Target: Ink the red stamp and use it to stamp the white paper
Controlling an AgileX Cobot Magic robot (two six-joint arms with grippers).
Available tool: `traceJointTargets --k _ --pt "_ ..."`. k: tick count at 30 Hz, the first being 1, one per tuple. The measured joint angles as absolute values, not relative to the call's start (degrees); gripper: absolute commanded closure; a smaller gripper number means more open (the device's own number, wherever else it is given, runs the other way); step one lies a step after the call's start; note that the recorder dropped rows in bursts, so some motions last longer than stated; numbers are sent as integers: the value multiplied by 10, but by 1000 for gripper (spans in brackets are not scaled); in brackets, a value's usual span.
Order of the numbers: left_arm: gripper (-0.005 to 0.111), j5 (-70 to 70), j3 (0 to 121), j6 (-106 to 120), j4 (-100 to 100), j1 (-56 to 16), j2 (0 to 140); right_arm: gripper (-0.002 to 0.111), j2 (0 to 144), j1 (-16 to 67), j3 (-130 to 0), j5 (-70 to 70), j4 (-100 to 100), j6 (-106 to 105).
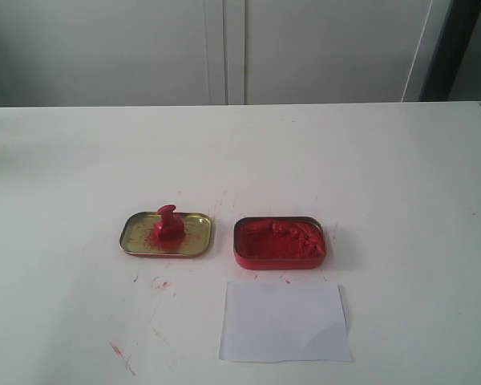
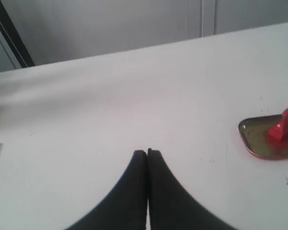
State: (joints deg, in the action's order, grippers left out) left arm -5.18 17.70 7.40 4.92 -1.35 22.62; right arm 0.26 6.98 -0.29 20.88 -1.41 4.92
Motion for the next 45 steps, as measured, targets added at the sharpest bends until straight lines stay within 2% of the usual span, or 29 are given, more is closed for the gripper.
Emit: traceJointTargets --k 16,27,45 --pt "107 -222 386 88 48 -13 524 108 3 70 -3 209 -14 49" --pt "107 -271 493 139 88 -16 683 108 3 70 -3 209 -14 49" --pt "107 -342 719 151 94 -162 936 108 3 70 -3 209 -14 49"
